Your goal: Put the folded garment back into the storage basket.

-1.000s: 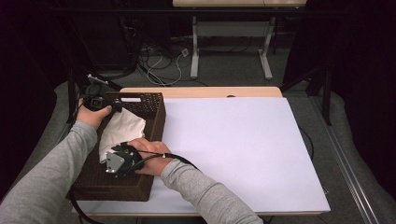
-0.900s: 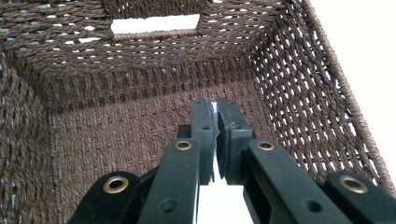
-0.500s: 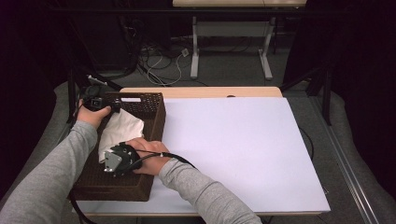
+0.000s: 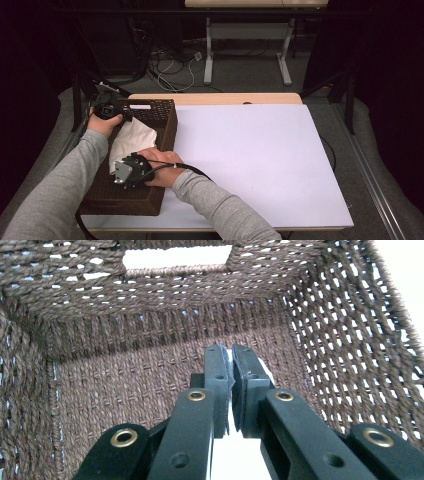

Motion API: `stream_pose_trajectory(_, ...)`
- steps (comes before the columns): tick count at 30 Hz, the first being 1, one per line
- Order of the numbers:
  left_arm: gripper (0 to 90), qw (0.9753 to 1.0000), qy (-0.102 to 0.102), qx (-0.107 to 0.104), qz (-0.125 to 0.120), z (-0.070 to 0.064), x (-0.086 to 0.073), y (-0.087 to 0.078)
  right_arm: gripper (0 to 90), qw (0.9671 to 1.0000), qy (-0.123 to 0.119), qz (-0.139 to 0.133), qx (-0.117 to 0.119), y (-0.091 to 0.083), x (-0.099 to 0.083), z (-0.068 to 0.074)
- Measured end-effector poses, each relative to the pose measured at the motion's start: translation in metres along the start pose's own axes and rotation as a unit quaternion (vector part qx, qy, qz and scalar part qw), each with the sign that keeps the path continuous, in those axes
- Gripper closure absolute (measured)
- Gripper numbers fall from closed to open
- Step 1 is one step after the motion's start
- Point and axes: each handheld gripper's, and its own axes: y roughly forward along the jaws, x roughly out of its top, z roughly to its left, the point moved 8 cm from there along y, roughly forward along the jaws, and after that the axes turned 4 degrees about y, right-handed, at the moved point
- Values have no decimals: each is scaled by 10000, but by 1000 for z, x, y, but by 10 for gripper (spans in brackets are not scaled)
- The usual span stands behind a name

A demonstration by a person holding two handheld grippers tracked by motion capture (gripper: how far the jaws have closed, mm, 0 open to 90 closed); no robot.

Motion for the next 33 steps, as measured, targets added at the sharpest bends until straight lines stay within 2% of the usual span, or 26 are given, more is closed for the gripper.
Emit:
stream_pose_trajectory(7,860,9999,-119,70,-12,9,0,4,776,9998,161,-14,97,2,-1,1)
stream_pose_trajectory(8,825,9996,-108,277,-20,16,-1,4,714,9990,378,-42,245,4,0,1)
stream_pose_trajectory(9,783,9992,-149,361,-41,20,-1,6,666,9982,514,-70,303,5,1,2)
stream_pose_trajectory(10,712,9992,-149,361,-41,20,-1,6,666,9982,514,-70,303,5,1,2)
stream_pose_trajectory(11,642,9986,-268,446,-15,29,-4,8,558,9952,822,-198,497,4,4,5)
stream_pose_trajectory(12,596,9982,-340,483,-43,31,-5,9,519,9940,916,-203,559,3,5,6)
stream_pose_trajectory(14,538,9981,-337,517,-83,33,-6,8,475,9922,1067,-118,632,1,3,7)
stream_pose_trajectory(15,510,9980,-244,576,-133,33,-6,7,475,9921,1075,-111,629,-1,3,8)
stream_pose_trajectory(16,477,9980,-244,576,-133,33,-6,7,474,9923,1066,-111,627,-2,2,7)
stream_pose_trajectory(17,467,9976,-198,641,-169,33,-6,6,473,9919,1106,-89,624,-4,0,6)
stream_pose_trajectory(21,421,9973,-89,676,-257,30,-4,1,470,9915,1175,-118,548,-12,-2,3)
stream_pose_trajectory(25,389,9967,104,738,-328,21,-4,-6,453,9929,1108,-173,407,-23,-3,-2)
stream_pose_trajectory(27,382,9970,217,667,-323,15,-4,-9,444,9934,1092,-154,330,-28,-5,-6)
stream_pose_trajectory(29,383,9961,377,593,-535,8,-2,-12,438,9931,1120,-227,257,-35,-6,-11)
stream_pose_trajectory(33,360,9960,407,454,-656,-5,-1,-23,415,9921,1238,-194,-17,-51,-13,-22)
